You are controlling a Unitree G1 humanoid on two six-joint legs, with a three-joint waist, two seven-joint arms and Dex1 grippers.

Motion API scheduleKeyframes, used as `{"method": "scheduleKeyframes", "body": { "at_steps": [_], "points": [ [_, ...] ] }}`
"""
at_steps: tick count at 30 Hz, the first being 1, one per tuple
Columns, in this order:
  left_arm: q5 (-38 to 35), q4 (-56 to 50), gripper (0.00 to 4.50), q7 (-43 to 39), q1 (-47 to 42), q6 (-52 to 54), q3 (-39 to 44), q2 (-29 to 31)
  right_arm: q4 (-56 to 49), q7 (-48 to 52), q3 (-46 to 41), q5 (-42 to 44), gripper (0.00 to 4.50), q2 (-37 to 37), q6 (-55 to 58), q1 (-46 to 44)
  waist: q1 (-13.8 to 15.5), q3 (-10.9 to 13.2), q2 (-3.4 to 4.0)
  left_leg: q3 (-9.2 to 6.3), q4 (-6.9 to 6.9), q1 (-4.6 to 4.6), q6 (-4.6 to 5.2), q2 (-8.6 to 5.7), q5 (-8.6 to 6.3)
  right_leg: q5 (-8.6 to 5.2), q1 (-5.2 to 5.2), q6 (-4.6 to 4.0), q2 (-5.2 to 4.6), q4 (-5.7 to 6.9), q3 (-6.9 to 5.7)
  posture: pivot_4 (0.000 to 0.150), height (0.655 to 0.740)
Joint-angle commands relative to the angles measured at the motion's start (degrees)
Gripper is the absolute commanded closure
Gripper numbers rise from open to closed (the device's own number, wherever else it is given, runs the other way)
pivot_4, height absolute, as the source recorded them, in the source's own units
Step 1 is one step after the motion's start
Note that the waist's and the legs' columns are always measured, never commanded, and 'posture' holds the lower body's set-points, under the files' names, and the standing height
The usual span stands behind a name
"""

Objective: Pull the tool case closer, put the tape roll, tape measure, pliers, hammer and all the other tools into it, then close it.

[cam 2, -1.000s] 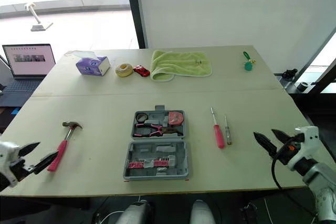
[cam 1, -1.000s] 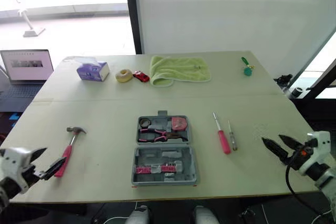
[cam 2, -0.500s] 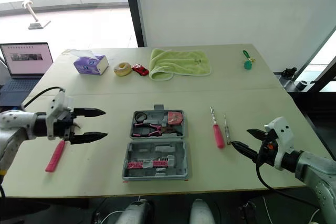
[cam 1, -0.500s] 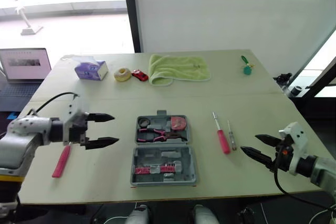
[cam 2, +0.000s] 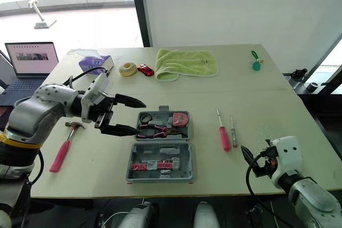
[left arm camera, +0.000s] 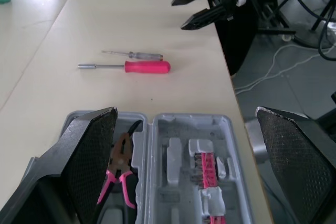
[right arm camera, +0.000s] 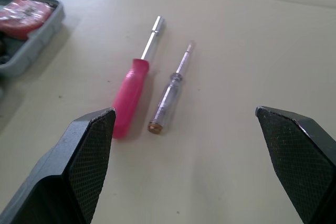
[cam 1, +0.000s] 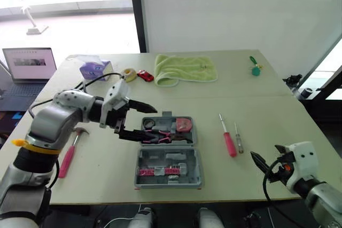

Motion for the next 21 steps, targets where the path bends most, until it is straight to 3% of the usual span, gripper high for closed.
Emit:
{"method": "scheduleKeyframes", "body": {
  "at_steps": [1,10,21],
  "points": [
    [0.89,-1.27,0.06,0.4,1.01,-1.11,1.27,0.81,3.79,-3.22,2.74,-4.24,0.0,-0.26,0.46,-5.74,-0.07,0.0,0.0,0.02,0.0,0.0,0.0,0.0,0.0,0.0,-0.01,0.0,-0.01,0.0,0.02,0.15,0.74],
    [1.08,-9.16,0.06,7.2,11.28,0.89,6.09,4.27,17.93,-1.39,8.26,-3.61,0.0,-1.56,11.03,-24.54,0.16,0.05,0.05,0.02,-0.03,-0.04,-0.01,0.0,0.01,0.01,-0.13,0.01,-0.04,-0.02,0.2,0.15,0.74],
    [-0.53,-17.45,0.06,14.36,20.41,4.67,11.07,5.79,27.72,-2.27,10.16,-5.08,0.0,-0.95,14.17,-31.75,0.08,0.06,0.08,0.13,-0.01,-0.03,-0.02,-0.02,0.01,0.02,-0.12,0.01,-0.03,0.0,0.2,0.15,0.74]
  ]
}}
